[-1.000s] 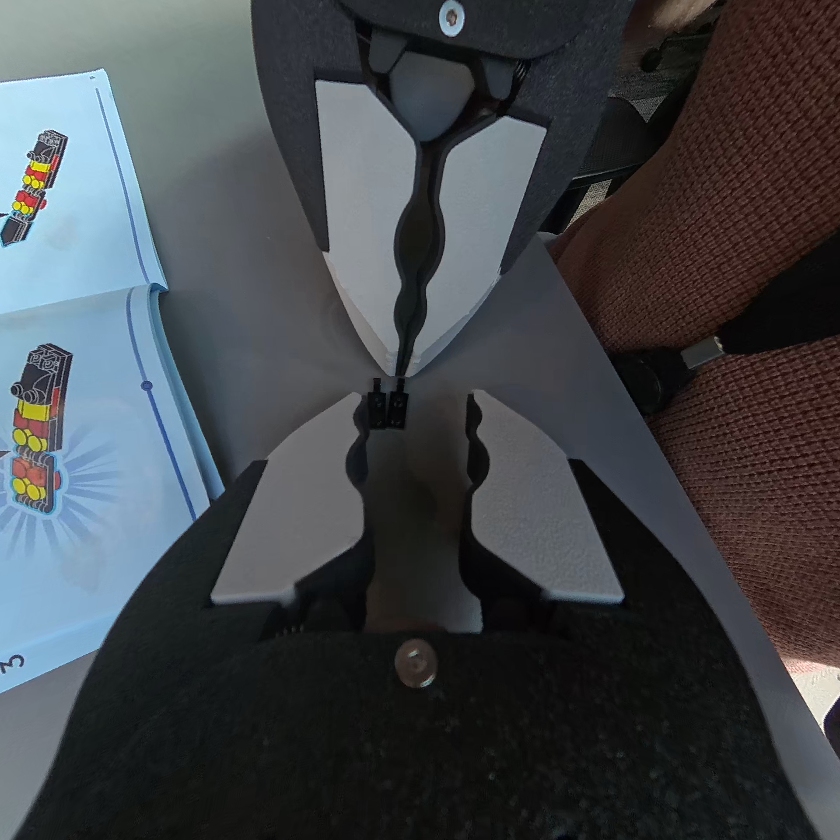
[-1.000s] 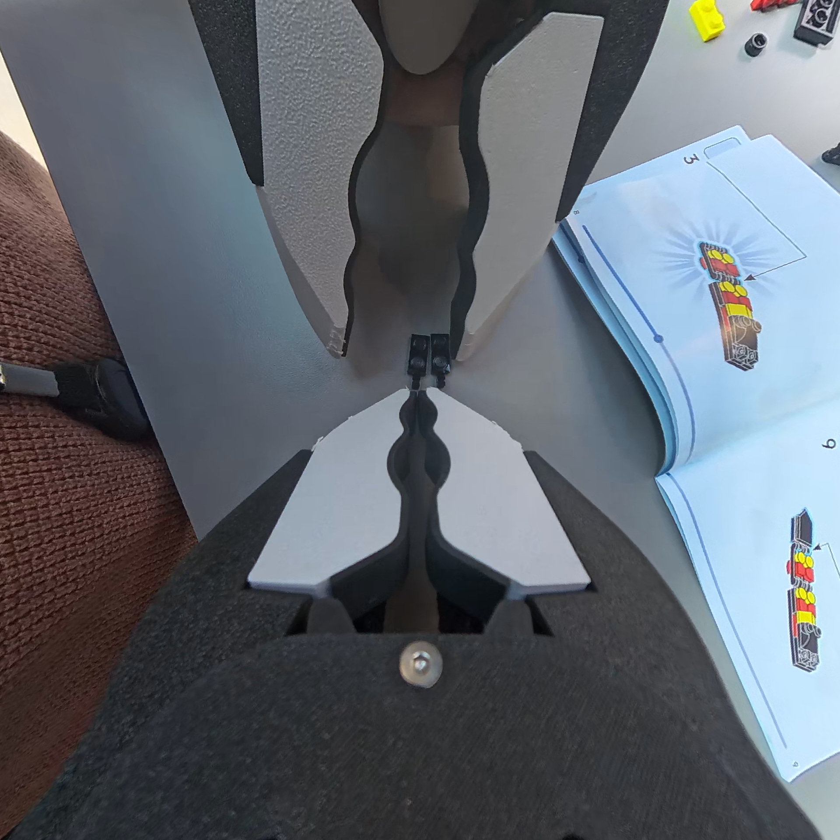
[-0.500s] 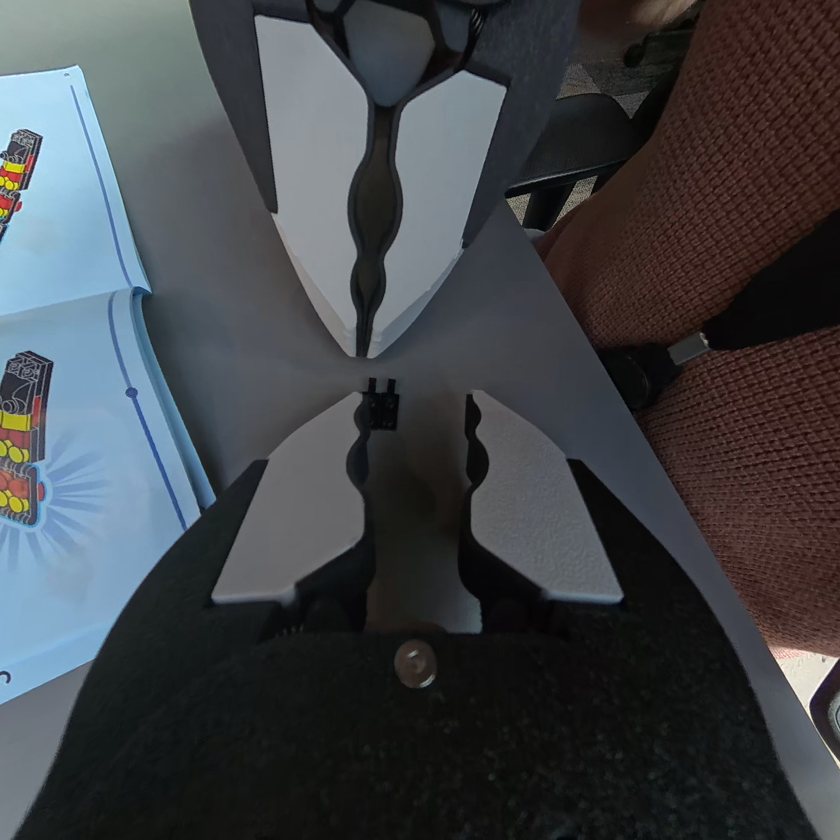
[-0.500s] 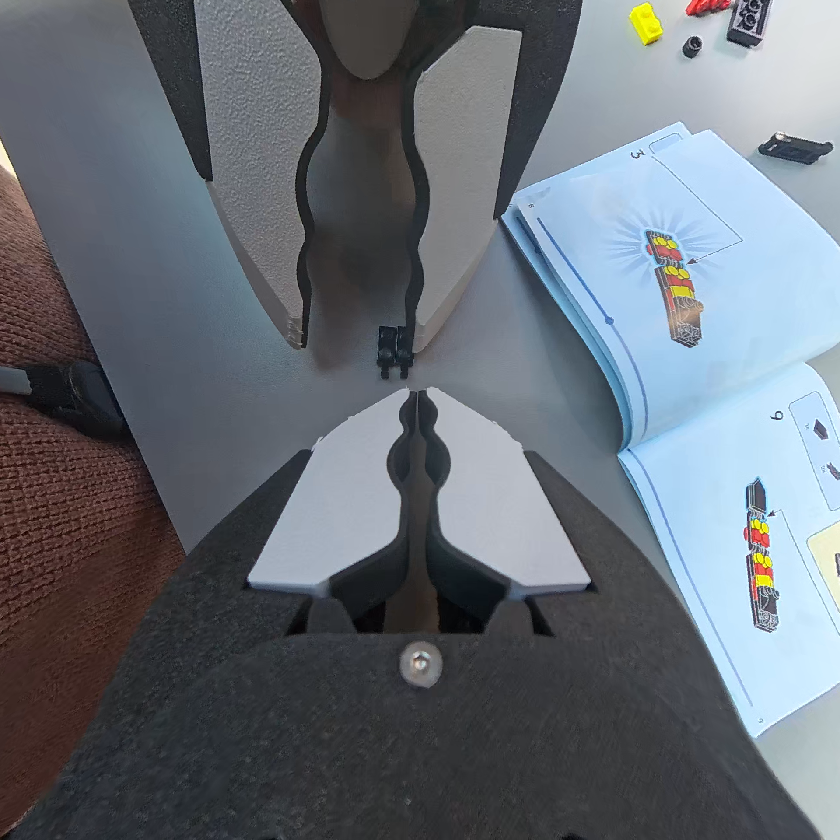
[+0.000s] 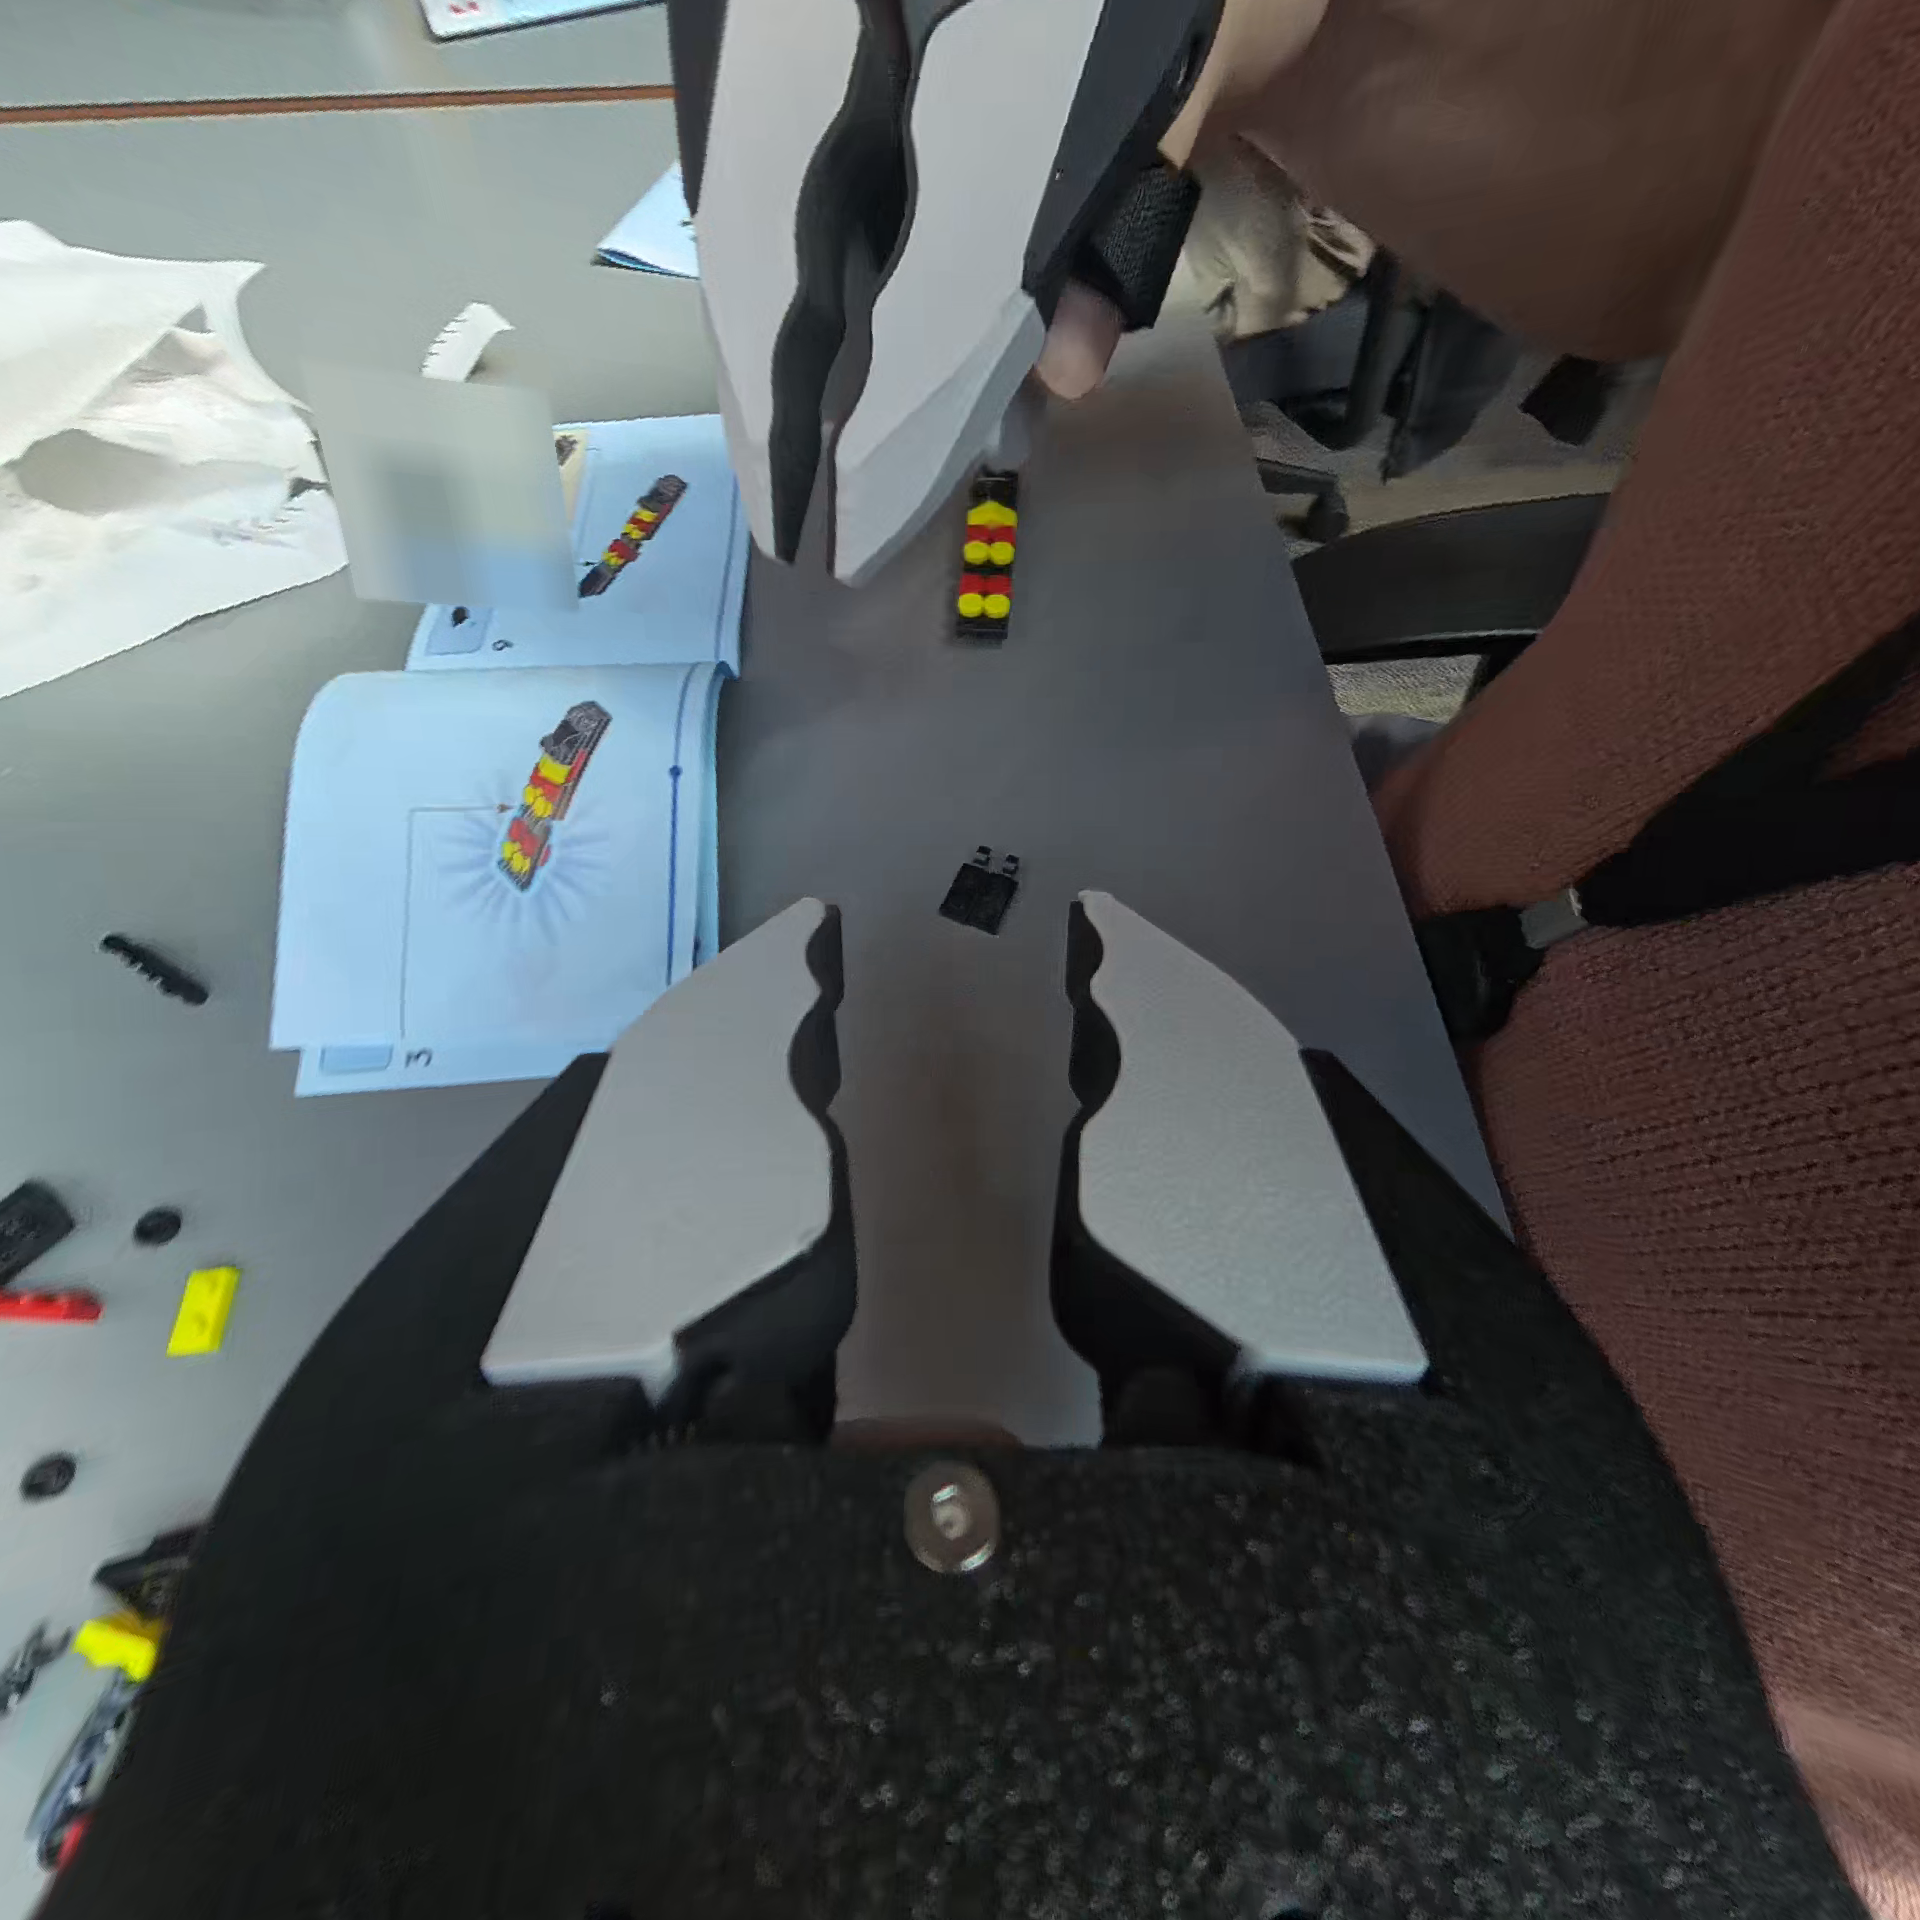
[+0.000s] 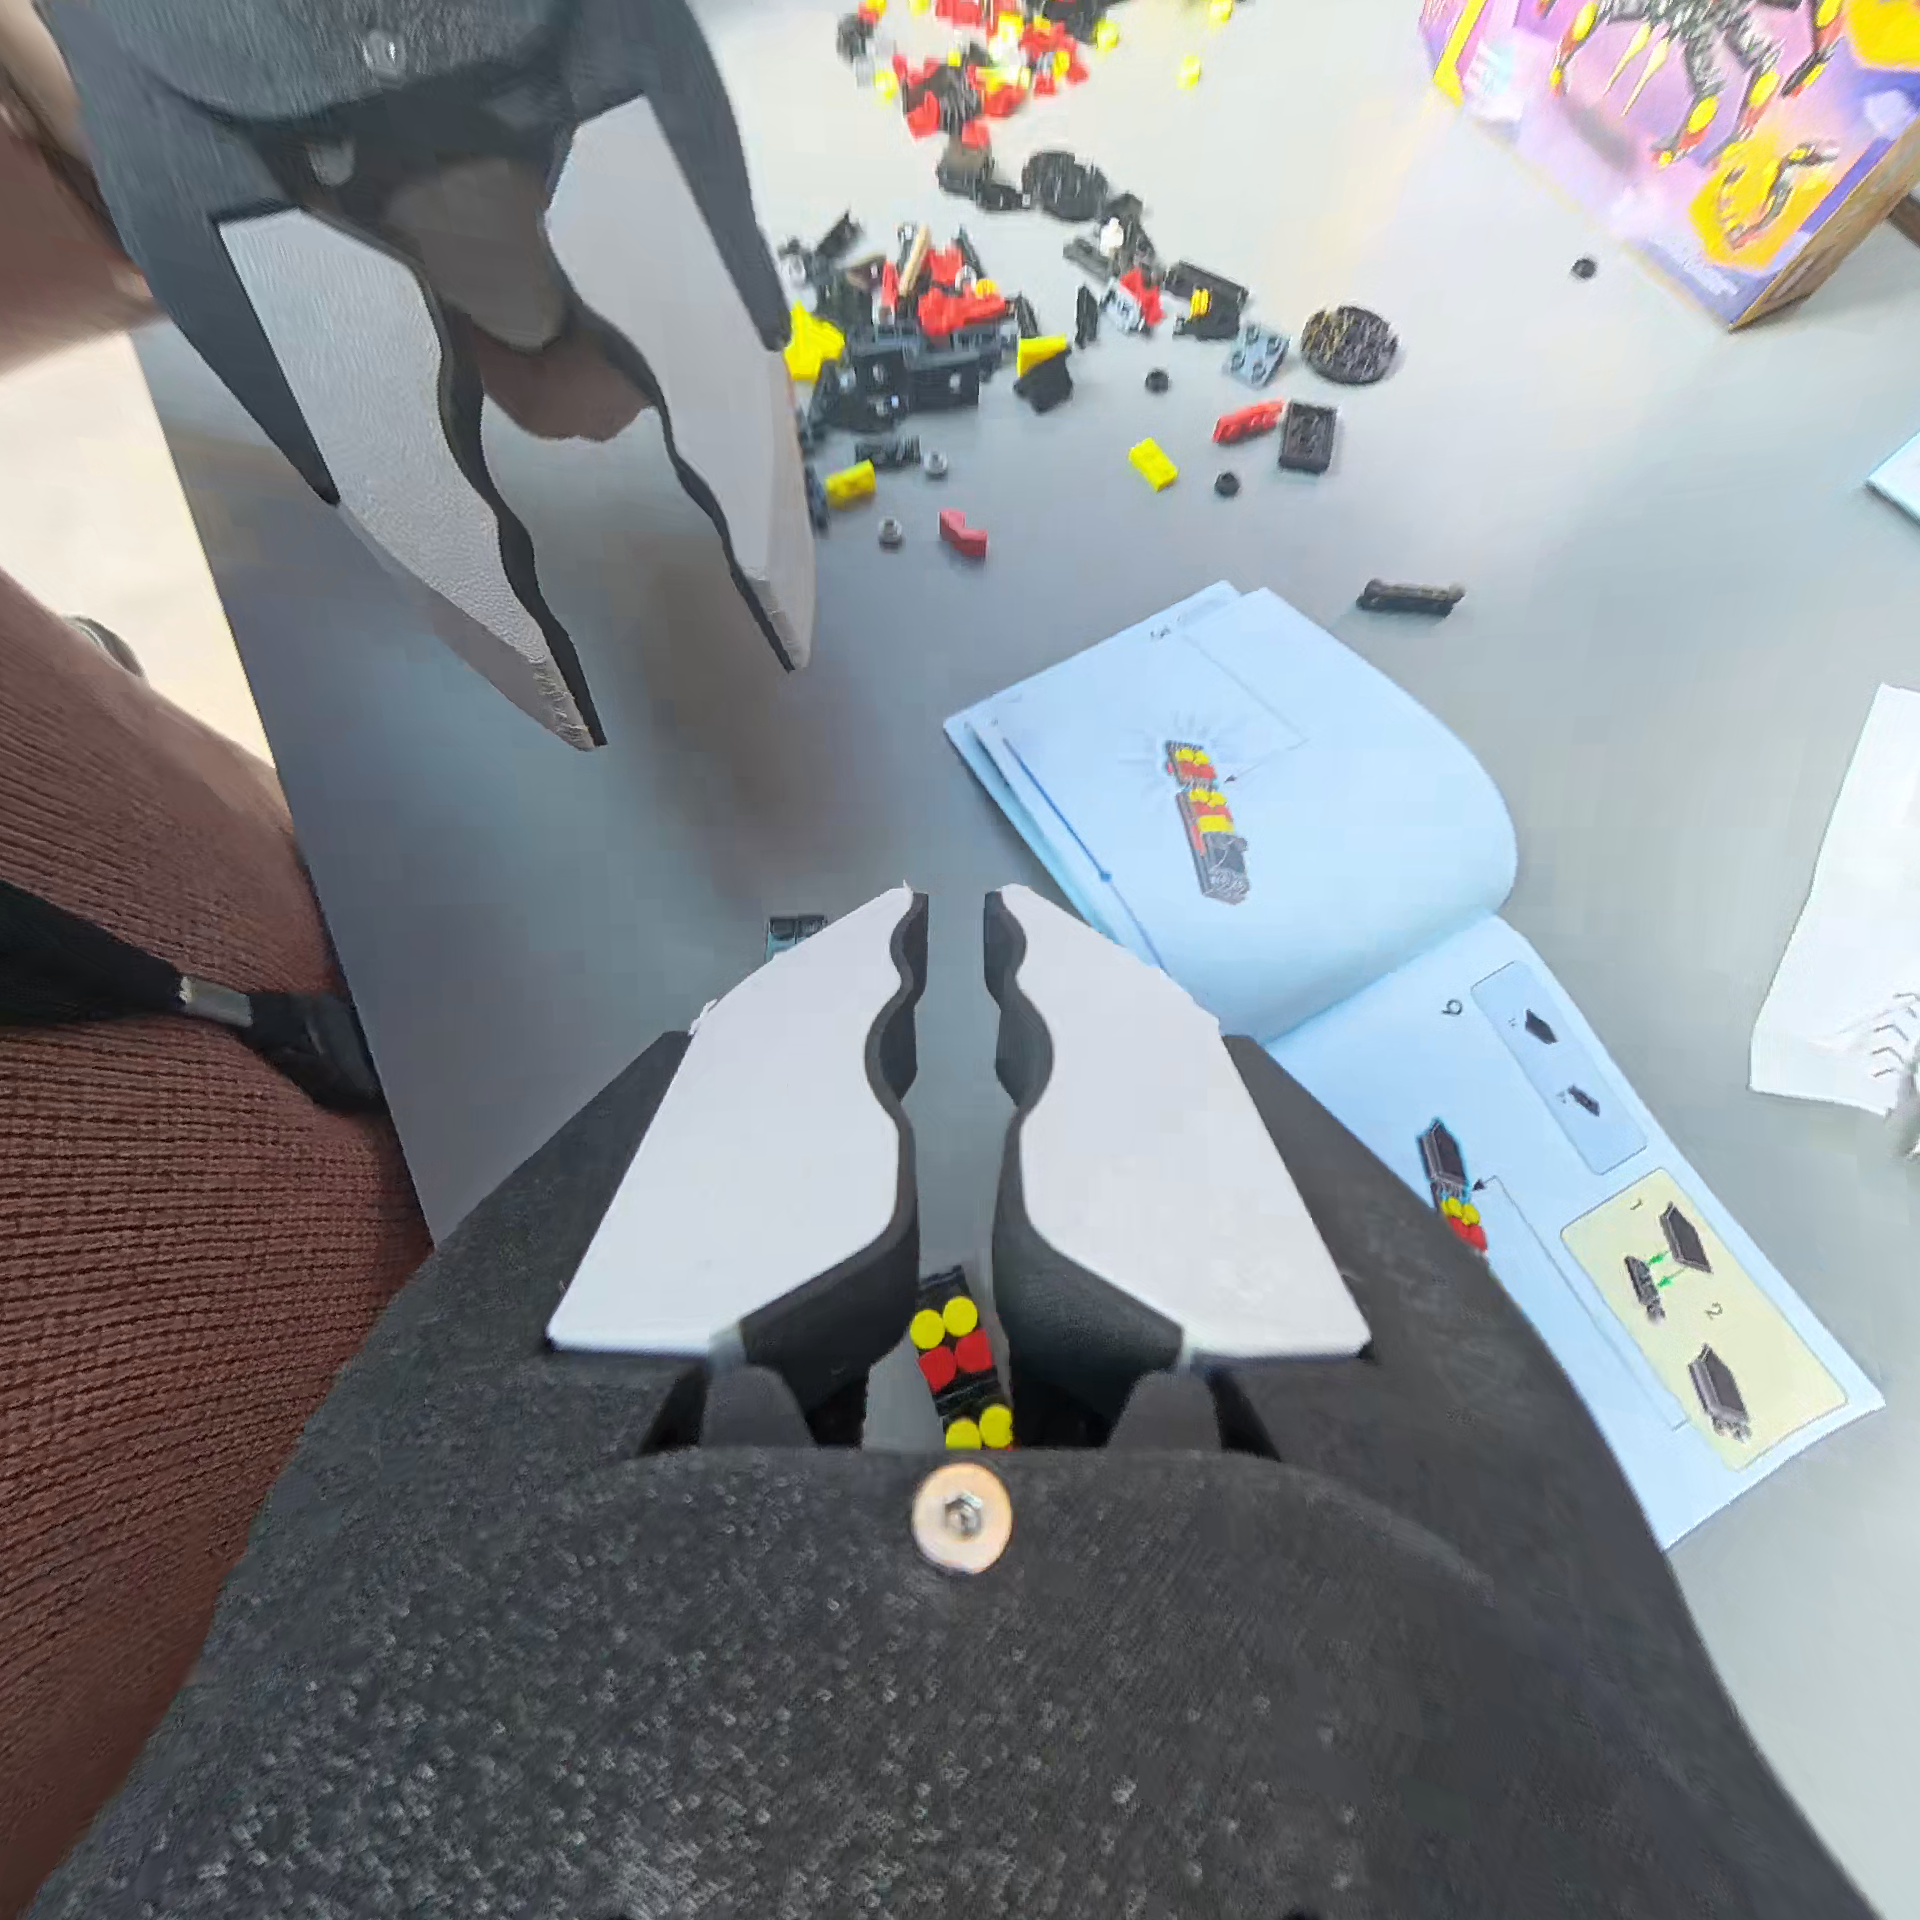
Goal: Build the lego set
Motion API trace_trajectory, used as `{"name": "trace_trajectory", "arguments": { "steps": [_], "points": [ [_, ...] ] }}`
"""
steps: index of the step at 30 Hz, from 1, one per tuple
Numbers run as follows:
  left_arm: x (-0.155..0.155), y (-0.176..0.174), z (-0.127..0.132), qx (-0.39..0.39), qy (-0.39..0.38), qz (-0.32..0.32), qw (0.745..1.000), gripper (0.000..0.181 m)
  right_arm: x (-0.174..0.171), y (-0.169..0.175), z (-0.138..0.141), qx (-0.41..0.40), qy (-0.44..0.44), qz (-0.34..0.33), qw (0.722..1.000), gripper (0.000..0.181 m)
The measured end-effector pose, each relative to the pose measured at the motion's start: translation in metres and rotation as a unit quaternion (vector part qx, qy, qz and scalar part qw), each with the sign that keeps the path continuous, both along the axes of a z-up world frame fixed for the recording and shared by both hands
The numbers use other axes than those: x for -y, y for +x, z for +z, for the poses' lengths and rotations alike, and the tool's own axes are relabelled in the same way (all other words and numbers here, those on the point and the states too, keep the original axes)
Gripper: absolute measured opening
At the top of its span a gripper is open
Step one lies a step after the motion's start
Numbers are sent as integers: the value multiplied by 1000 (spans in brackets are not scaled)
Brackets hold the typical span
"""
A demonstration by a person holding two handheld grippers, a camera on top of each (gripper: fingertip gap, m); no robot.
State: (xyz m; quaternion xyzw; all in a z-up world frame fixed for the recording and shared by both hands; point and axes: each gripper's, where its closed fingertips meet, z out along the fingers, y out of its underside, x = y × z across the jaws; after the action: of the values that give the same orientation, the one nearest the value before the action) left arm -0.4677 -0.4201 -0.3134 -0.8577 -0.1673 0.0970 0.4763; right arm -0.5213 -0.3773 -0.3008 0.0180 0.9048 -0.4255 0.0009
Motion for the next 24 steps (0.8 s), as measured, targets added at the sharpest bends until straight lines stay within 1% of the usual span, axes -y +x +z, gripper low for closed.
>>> {"name": "trace_trajectory", "arguments": {
  "steps": [1, 2, 4, 6, 8, 10, 11, 14, 20, 24],
  "points": [
    [11, 1, 3, -10, 10, 40, 999, 41, 4, -4, 9, 4, -18, 7, 1000, 10],
    [22, 3, 5, -21, 22, 80, 996, 41, 10, -6, 18, 5, -32, 18, 999, 10],
    [41, 12, 8, -42, 55, 143, 987, 40, 26, -12, 28, -1, -41, 45, 998, 12],
    [59, 21, 5, -49, 73, 195, 977, 36, 47, -23, 28, -19, -30, 73, 997, 13],
    [76, 30, -5, -31, 74, 230, 970, 36, 71, -30, 23, -10, -22, 100, 995, 12],
    [88, 37, -12, 3, 76, 253, 964, 39, 96, -26, 19, 24, -25, 138, 990, 12],
    [94, 40, -12, 10, 79, 264, 961, 44, 108, -22, 18, 42, -32, 155, 987, 11],
    [110, 44, -11, 11, 75, 288, 955, 46, 134, -14, 7, 84, -20, 180, 980, 12],
    [138, 49, -19, -45, 0, 327, 944, 44, 158, 2, -11, 68, 6, 201, 977, 19],
    [148, 53, -24, -62, -27, 342, 937, 44, 173, 3, -15, 71, 12, 201, 977, 20]
  ]
}}
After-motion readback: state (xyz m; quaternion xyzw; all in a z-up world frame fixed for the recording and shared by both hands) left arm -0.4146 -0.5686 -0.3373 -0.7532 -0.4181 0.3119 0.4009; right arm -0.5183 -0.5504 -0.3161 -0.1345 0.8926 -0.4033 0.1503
